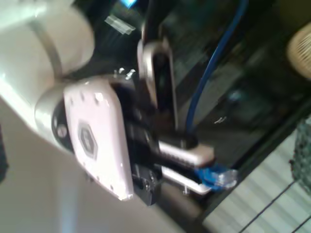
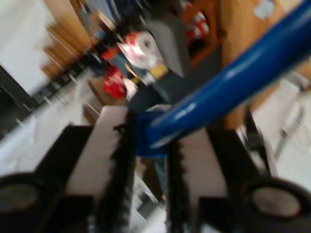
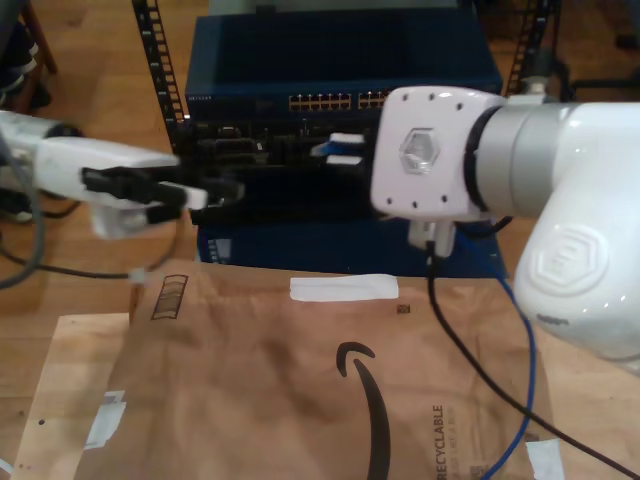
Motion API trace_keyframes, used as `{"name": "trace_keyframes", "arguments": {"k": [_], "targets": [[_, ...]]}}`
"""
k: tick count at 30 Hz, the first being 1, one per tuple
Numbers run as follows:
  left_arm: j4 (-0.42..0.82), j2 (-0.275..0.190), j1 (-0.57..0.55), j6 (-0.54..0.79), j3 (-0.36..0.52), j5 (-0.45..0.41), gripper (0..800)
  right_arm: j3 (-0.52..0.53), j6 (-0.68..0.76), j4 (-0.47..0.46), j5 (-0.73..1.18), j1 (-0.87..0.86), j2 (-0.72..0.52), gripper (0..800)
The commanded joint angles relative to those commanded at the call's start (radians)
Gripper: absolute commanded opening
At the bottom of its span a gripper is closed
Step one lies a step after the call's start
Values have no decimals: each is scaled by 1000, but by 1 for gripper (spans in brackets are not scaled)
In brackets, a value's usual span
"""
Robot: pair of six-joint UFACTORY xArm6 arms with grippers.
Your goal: Grab the cable and plug it in
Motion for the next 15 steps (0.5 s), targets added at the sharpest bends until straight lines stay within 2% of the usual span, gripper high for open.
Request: {"name": "trace_keyframes", "arguments": {"k": [3, 7, 11, 15], "targets": [[152, -41, 52, 43, -14, 2, 797, 55, -2, -31, -126, -3, 25, 2], [400, -118, 83, 172, -6, 2, 797, 152, -3, -95, -307, -8, 51, 2], [500, -198, 146, 299, 83, -3, 797, 215, -6, -106, -463, -35, 63, 3], [654, -238, 252, 486, 155, -3, 795, 265, -71, -117, -730, -40, 150, 7]]}}
